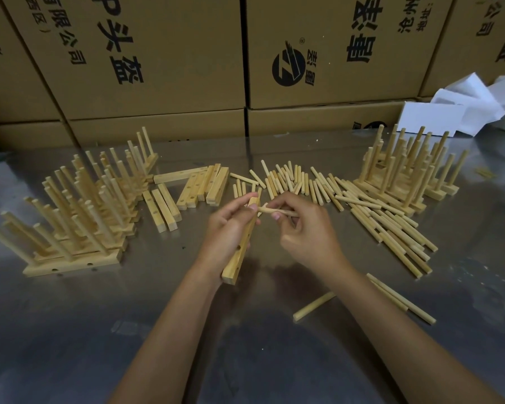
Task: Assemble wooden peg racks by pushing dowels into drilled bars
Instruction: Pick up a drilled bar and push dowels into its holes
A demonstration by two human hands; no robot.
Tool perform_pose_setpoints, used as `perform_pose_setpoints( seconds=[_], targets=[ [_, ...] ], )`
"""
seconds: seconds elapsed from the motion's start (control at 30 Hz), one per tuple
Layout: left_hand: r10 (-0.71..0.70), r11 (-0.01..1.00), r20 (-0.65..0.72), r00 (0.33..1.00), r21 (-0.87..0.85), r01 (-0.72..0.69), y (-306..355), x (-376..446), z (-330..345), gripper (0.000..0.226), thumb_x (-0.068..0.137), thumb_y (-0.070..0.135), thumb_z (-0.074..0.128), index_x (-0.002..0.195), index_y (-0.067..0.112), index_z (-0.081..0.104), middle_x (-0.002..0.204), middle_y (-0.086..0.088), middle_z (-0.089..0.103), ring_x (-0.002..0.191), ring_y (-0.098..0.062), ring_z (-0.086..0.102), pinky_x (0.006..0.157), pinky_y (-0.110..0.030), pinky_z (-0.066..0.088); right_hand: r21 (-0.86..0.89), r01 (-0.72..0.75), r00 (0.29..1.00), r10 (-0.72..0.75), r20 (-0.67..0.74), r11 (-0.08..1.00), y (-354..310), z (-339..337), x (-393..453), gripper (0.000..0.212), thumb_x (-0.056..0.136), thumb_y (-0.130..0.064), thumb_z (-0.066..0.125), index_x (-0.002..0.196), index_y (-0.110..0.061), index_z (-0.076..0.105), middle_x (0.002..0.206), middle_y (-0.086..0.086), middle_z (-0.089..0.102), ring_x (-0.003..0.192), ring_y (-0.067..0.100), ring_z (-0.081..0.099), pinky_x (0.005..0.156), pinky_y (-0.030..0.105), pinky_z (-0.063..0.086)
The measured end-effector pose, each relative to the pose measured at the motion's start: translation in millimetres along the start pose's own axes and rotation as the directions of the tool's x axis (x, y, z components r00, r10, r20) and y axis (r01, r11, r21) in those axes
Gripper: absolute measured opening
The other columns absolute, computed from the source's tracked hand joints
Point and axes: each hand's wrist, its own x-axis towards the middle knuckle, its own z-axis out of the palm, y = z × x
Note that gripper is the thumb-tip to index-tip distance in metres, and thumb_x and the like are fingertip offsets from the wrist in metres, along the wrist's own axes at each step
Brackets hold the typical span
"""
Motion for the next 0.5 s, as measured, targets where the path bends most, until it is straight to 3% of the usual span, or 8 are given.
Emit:
perform_pose_setpoints(
  seconds=[0.1,0.17,0.23,0.3,0.4,0.43,0.5],
  targets=[
    [-0.055,0.998,0.018,0.998,-0.043,0.056,3,2,-3,0.031,0.099,0.024,0.062,0.125,0.04,0.069,0.103,-0.001,0.076,0.08,-0.007,0.063,0.057,-0.02,0.047,0.05,-0.027,0.999,0.028,-0.031,0.998,1,-1,5,0.022,0.09,-0.007,0.067,0.105,-0.022,0.065,0.08,-0.012,0.066,0.072,0.0,0.06,0.059,0.011,0.04],
    [-0.073,0.994,-0.01,0.997,-0.076,0.072,4,5,-7,0.03,0.1,0.026,0.06,0.125,0.04,0.068,0.097,-0.001,0.077,0.073,-0.006,0.063,0.056,-0.02,0.048,0.104,-0.07,0.996,0.075,-0.046,0.992,3,-1,8,0.038,0.088,-0.017,0.074,0.119,-0.028,0.055,0.093,-0.012,0.067,0.084,-0.003,0.061,0.067,0.009,0.042],
    [-0.091,0.991,-0.078,0.993,-0.11,0.082,4,9,-16,0.028,0.102,0.026,0.057,0.126,0.038,0.066,0.089,0.004,0.077,0.065,-0.004,0.061,0.052,-0.019,0.049,0.122,-0.139,0.987,0.148,-0.067,0.983,4,0,9,0.056,0.085,-0.027,0.077,0.13,-0.032,0.045,0.111,-0.015,0.062,0.098,-0.003,0.058,0.075,0.01,0.042],
    [-0.131,0.977,-0.121,0.984,-0.187,0.107,2,14,-26,0.029,0.104,0.025,0.053,0.129,0.034,0.064,0.087,0.003,0.076,0.06,-0.007,0.057,0.05,-0.019,0.047,0.077,-0.184,0.98,0.189,-0.064,0.98,7,5,8,0.058,0.09,-0.029,0.072,0.139,-0.031,0.04,0.126,-0.011,0.056,0.112,0.003,0.054,0.086,0.018,0.043],
    [-0.199,0.914,-0.101,0.975,-0.379,0.147,-1,20,-40,0.03,0.105,0.023,0.048,0.133,0.024,0.06,0.086,0.001,0.071,0.053,-0.009,0.05,0.043,-0.018,0.044,-0.116,-0.162,0.967,0.181,0.178,0.98,11,19,7,0.054,0.101,-0.027,0.053,0.152,-0.027,0.033,0.156,-0.005,0.038,0.145,0.015,0.03,0.118,0.038,0.027],
    [-0.217,0.888,-0.091,0.972,-0.432,0.158,-3,22,-43,0.03,0.105,0.023,0.048,0.133,0.02,0.059,0.087,-0.001,0.07,0.052,-0.01,0.048,0.041,-0.018,0.042,-0.209,-0.126,0.94,0.184,0.288,0.97,10,26,6,0.051,0.103,-0.029,0.048,0.152,-0.028,0.034,0.16,-0.007,0.03,0.148,0.017,0.023,0.12,0.045,0.02],
    [-0.248,0.846,-0.071,0.966,-0.501,0.181,-8,24,-48,0.031,0.103,0.02,0.048,0.131,0.013,0.059,0.09,-0.005,0.071,0.051,-0.011,0.046,0.039,-0.019,0.039,-0.393,-0.014,0.895,0.187,0.404,0.919,8,37,7,0.041,0.104,-0.036,0.041,0.144,-0.027,0.047,0.159,-0.008,0.033,0.145,0.019,0.026,0.114,0.049,0.02]
  ],
)
